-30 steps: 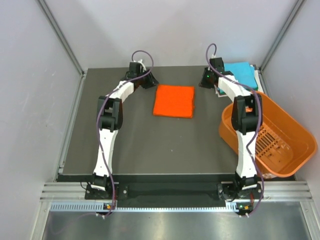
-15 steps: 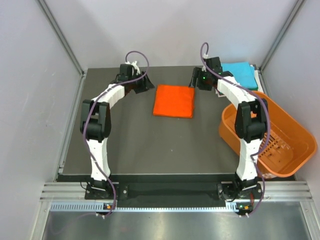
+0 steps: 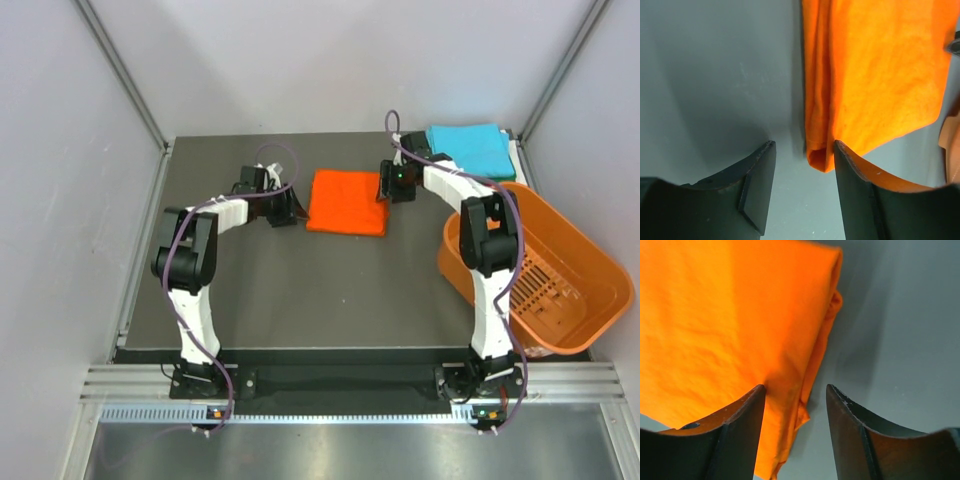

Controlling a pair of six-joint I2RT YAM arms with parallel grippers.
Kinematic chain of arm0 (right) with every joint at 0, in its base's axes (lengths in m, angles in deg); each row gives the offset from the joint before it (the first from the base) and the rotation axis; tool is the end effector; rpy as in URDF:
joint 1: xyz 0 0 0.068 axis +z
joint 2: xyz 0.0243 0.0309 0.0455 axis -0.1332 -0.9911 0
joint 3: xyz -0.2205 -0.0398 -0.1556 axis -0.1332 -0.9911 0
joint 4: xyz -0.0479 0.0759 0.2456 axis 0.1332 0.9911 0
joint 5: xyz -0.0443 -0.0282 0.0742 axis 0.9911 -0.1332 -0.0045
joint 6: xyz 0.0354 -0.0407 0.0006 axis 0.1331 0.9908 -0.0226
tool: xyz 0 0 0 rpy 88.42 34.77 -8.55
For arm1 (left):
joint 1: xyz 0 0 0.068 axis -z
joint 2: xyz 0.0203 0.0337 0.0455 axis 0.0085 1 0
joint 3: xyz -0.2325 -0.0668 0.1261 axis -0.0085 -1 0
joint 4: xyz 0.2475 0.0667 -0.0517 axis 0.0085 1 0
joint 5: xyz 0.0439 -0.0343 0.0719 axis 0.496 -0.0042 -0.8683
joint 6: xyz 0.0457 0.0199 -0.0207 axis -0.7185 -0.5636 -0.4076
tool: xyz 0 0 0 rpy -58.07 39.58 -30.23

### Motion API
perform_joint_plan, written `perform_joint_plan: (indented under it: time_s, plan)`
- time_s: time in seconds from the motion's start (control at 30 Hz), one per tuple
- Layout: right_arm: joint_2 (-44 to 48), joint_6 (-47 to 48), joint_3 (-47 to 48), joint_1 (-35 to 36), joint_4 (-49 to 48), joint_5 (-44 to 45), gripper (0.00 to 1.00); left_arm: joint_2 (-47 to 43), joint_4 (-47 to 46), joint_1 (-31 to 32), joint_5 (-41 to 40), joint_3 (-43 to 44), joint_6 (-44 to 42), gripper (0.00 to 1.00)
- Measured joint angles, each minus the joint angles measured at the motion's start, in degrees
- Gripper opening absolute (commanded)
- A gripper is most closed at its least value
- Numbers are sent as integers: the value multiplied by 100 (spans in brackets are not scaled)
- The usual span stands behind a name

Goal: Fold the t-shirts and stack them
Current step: Fold the tshirt

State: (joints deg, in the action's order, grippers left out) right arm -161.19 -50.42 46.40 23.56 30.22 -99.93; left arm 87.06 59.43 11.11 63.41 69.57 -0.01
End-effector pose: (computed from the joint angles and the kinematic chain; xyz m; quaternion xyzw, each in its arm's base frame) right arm 0.4605 0.1385 0.1893 -0.0293 0.9498 0.1712 0.2601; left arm 0.4134 -0.1023 0.1508 -0.0369 0.9058 -0.3361 0.2555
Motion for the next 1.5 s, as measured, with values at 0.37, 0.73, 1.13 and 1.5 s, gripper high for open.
perform_joint_plan:
  time_s: [0.37, 0.73, 1.13, 1.5]
  plan:
    - [-2, 96, -568, -173, -463, -463, 31, -37, -385, 164, 181, -225, 4, 30]
    - [72, 17, -1147, -273, -1357, -1401, 17, -127, 181, 234, -149, -225, 28, 0]
    - [837, -457, -2721, 201, -2398, -1801, 30, -1506, 1620, 243, -1392, -1102, 208, 38]
    - [1167, -778, -2962, 269, -2562, -1589, 63, -1794, 1893, 238, -1508, -678, 162, 47]
